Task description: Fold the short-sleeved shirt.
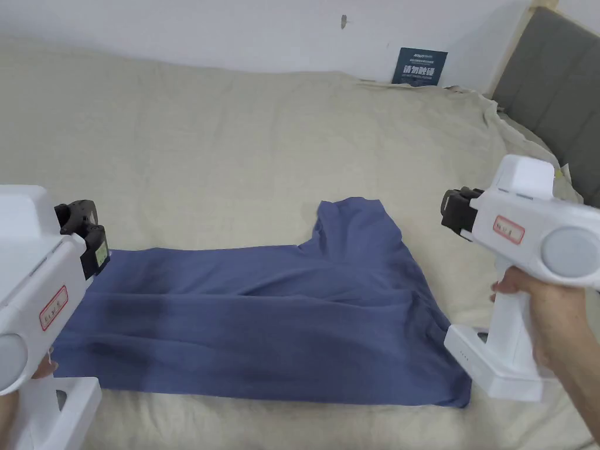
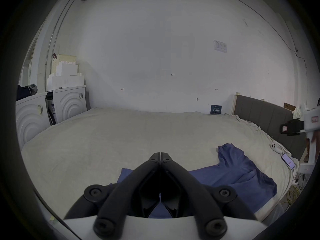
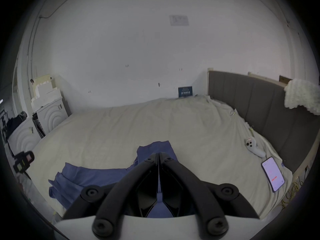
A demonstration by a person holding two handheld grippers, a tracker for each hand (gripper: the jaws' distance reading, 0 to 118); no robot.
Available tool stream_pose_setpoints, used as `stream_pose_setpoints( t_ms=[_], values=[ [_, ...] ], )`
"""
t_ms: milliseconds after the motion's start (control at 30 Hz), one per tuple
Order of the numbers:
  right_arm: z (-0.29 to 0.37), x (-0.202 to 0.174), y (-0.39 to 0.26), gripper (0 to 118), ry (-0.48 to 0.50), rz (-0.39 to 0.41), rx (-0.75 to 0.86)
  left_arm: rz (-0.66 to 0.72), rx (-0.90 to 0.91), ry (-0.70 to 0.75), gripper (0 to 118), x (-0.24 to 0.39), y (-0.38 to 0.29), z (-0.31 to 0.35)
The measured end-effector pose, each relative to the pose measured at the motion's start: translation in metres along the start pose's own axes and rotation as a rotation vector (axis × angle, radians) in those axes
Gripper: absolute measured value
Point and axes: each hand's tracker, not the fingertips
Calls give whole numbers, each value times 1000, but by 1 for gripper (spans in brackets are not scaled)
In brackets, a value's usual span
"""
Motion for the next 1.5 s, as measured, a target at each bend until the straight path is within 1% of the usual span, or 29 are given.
stream_pose_setpoints(
  t_ms=[33,67,100,133,167,200,233,267,333,467,600,733,767,867,933,967,1033,1067,1100,1133,1167,1200,1400,1433,1467,1500],
  values=[
    [-15,2,8,3,-8,22,-49,1,0,4,0,0,1,-2],
    [-28,0,15,15,-27,39,-86,-1,-3,10,0,1,3,-3],
    [-40,2,19,33,-34,37,-104,1,-3,10,0,0,4,-5],
    [-56,3,24,55,-32,47,-140,7,-2,9,0,0,5,-7],
    [-71,5,27,82,-26,45,-180,11,-3,12,0,1,6,-9],
    [-82,5,30,92,-30,35,-210,15,-4,15,0,1,7,-11],
    [-97,7,33,94,-28,27,-250,19,-8,17,0,2,8,-14],
    [-111,9,34,94,-33,8,-262,20,-9,18,0,2,10,-17],
    [-137,13,33,94,-56,-5,-316,17,-10,21,0,4,12,-21],
    [-192,24,24,94,-122,-1,-477,20,-6,19,0,7,17,-34],
    [-230,33,3,94,-154,1,-600,24,-12,17,0,9,17,-49],
    [-254,40,-18,93,-174,-24,-651,14,-29,16,0,9,12,-64],
    [-259,42,-22,90,-177,-32,-657,13,-35,13,0,9,11,-67],
    [-268,47,-30,74,-186,-65,-659,14,-54,12,0,9,6,-75],
    [-272,47,-32,72,-185,-76,-651,16,-65,14,0,11,3,-77],
    [-273,45,-32,67,-186,-73,-652,17,-69,14,0,12,2,-78],
    [-274,44,-32,65,-187,-49,-660,18,-79,15,0,12,0,-81],
    [-273,44,-30,60,-184,-38,-662,19,-83,17,0,11,-2,-81],
    [-271,43,-28,50,-185,-32,-661,20,-86,18,0,11,-3,-82],
    [-269,41,-26,35,-189,-24,-655,20,-93,17,0,11,-4,-83],
    [-268,41,-24,7,-187,-14,-650,21,-98,18,0,11,-5,-84],
    [-267,40,-23,2,-183,-21,-650,22,-102,19,0,10,-6,-84],
    [-257,36,-13,1,-188,-26,-645,21,-138,46,0,1,-1,-88],
    [-254,35,-12,2,-188,-22,-637,28,-145,48,7,-4,2,-92],
    [-250,34,-10,1,-186,-17,-630,34,-173,47,21,-10,7,-96],
    [-248,34,-8,1,-183,-15,-626,43,-202,38,42,-15,10,-100]
  ],
)
